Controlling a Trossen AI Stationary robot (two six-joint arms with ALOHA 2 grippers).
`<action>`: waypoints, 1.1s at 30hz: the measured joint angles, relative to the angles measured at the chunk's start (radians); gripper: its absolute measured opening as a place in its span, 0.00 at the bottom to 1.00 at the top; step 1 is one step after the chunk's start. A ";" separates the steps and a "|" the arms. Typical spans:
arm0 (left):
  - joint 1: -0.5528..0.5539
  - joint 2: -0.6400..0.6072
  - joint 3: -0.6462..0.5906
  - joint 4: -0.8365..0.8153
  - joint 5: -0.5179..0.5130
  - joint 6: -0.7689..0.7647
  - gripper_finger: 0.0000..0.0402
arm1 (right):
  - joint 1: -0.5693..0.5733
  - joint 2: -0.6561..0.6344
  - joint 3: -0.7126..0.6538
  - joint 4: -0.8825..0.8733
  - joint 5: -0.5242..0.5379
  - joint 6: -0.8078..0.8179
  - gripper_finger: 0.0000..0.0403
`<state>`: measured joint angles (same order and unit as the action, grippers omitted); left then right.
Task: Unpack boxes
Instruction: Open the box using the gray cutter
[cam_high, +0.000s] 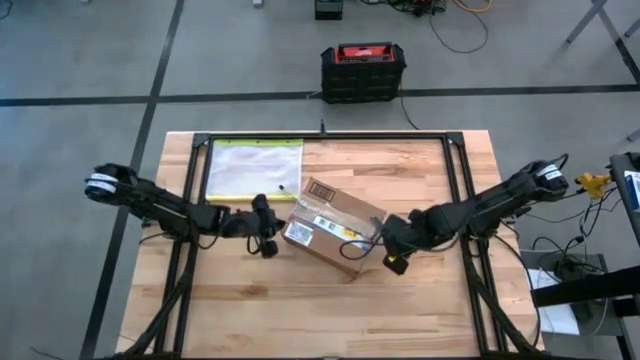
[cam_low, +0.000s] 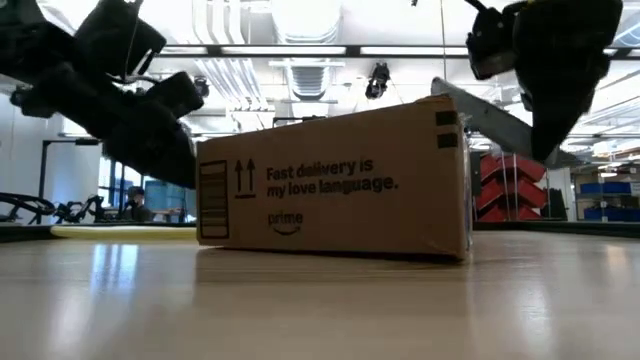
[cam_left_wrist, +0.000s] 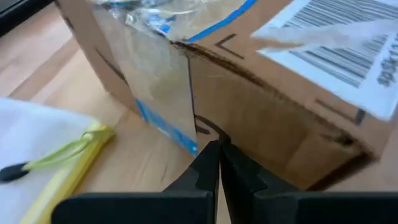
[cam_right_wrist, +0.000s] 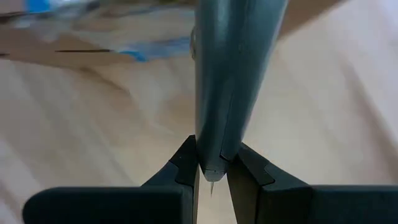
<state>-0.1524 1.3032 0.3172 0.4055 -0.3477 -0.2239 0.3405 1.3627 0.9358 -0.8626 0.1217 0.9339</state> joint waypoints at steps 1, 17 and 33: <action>0.000 0.001 0.000 0.024 0.004 0.002 0.00 | 0.007 0.002 -0.011 0.014 0.006 0.019 0.09; -0.048 0.048 0.326 -0.111 0.043 0.097 0.00 | 0.056 -0.006 0.030 -0.098 0.083 0.062 0.09; -0.109 0.143 0.636 -0.187 0.085 0.198 0.00 | 0.078 0.056 -0.033 0.074 0.080 0.050 0.09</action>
<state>-0.2616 1.4460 0.9529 0.2183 -0.2622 -0.0261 0.4183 1.4186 0.9031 -0.7881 0.2014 0.9844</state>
